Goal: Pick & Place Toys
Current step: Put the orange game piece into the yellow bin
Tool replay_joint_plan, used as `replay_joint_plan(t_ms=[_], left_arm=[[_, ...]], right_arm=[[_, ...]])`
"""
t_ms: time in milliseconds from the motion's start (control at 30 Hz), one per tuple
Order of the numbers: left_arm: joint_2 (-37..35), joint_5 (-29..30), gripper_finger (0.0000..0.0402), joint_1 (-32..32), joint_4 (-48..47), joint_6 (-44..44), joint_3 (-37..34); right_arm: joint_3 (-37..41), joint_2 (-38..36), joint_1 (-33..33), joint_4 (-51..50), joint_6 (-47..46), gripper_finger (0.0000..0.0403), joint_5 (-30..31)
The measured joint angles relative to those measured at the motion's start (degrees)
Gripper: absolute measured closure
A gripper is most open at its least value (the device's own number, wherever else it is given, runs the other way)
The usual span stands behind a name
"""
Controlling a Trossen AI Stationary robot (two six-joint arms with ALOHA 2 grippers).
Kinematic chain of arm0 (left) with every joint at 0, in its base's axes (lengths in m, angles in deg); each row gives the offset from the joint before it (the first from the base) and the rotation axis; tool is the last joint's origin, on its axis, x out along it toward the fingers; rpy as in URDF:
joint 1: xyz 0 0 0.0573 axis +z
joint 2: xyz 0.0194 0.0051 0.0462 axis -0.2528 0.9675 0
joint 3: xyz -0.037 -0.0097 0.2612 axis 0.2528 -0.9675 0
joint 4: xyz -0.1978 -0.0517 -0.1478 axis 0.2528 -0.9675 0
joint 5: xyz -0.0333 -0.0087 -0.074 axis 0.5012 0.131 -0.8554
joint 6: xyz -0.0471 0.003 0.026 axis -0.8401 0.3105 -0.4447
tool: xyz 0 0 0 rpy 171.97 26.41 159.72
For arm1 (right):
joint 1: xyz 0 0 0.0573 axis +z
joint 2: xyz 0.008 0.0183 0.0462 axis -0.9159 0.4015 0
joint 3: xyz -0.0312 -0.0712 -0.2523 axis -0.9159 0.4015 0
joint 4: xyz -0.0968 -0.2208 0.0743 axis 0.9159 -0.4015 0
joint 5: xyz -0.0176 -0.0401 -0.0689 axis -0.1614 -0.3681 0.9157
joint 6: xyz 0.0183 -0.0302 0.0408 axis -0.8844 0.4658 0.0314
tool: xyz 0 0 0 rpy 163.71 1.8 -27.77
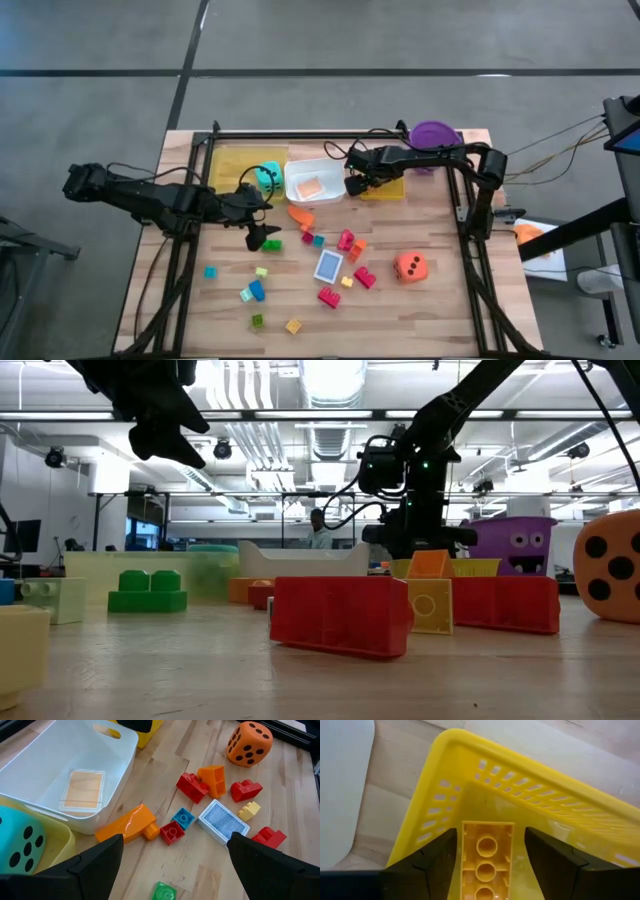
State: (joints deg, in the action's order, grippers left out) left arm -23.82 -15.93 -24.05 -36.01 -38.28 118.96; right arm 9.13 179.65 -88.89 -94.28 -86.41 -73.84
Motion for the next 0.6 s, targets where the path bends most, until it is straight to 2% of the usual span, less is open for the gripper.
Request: replay_joint_plan(t_ms=[367,600], left_arm=[[0.0,0.0,0.0048,0.0,0.0,0.0,0.0],[0.0,0.0,0.0048,0.0,0.0,0.0,0.0]], right_arm=[[0.0,-0.3,0.0,-0.2,0.4,0.0112,-0.2],[0.0,-4.9,0.0,-2.5,2.0,0.0107,0.1]])
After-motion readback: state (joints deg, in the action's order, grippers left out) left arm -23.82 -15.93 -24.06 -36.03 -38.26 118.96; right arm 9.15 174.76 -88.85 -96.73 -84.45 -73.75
